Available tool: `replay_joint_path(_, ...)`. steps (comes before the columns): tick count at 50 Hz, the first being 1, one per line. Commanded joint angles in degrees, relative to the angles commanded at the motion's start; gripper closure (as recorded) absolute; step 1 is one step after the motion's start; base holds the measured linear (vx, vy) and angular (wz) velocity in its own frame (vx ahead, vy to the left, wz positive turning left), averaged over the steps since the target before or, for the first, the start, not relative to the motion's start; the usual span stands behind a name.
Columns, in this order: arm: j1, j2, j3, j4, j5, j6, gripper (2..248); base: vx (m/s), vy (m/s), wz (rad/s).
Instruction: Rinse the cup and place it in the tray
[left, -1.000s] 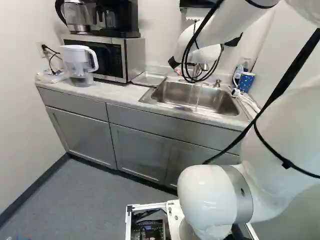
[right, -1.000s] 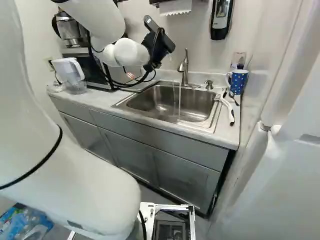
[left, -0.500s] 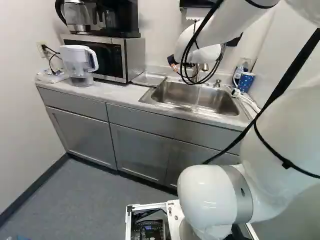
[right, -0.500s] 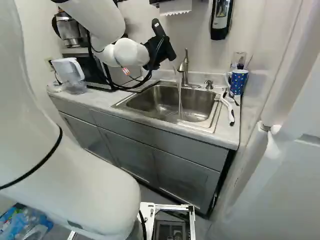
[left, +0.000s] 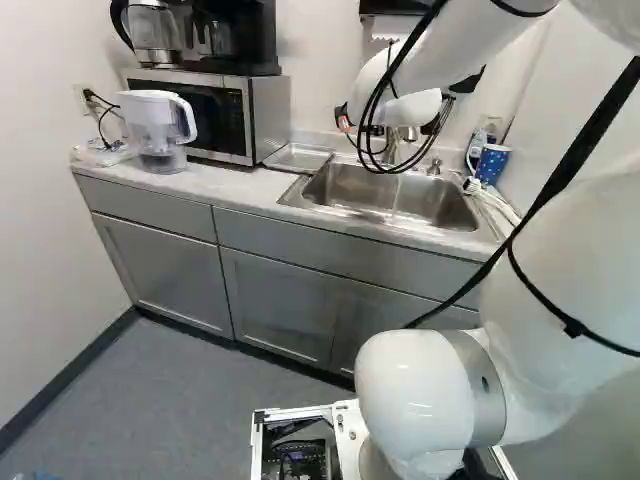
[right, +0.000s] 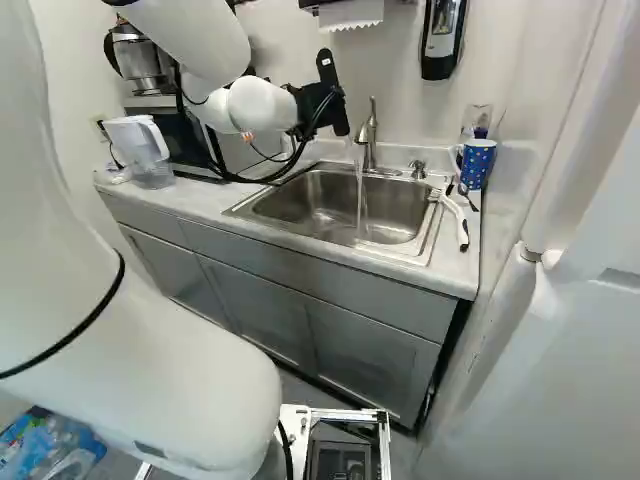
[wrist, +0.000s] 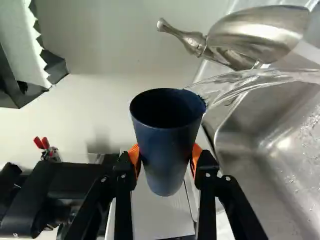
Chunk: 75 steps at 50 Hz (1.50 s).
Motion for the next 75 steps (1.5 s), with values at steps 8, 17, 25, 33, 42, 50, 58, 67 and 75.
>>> replay_joint_path(8,0.00,0.00,0.00,0.00,0.00,4.82,131,0.000,0.000,0.000)
replay_joint_path(17,0.00,0.00,0.00,0.00,0.00,10.27,131,0.000,0.000,0.000)
replay_joint_path(25,0.00,0.00,0.00,0.00,0.00,15.09,131,0.000,0.000,0.000)
replay_joint_path(33,0.00,0.00,0.00,0.00,0.00,19.91,131,0.000,0.000,0.000)
replay_joint_path(42,0.00,0.00,0.00,0.00,0.00,25.32,131,0.000,0.000,0.000)
replay_joint_path(50,0.00,0.00,0.00,0.00,0.00,25.93,131,0.000,0.000,0.000)
replay_joint_path(58,0.00,0.00,0.00,0.00,0.00,25.93,131,0.000,0.000,0.000)
replay_joint_path(67,0.00,0.00,0.00,0.00,0.00,25.93,131,0.000,0.000,0.000)
replay_joint_path(75,0.00,0.00,0.00,0.00,0.00,25.93,131,0.000,0.000,0.000)
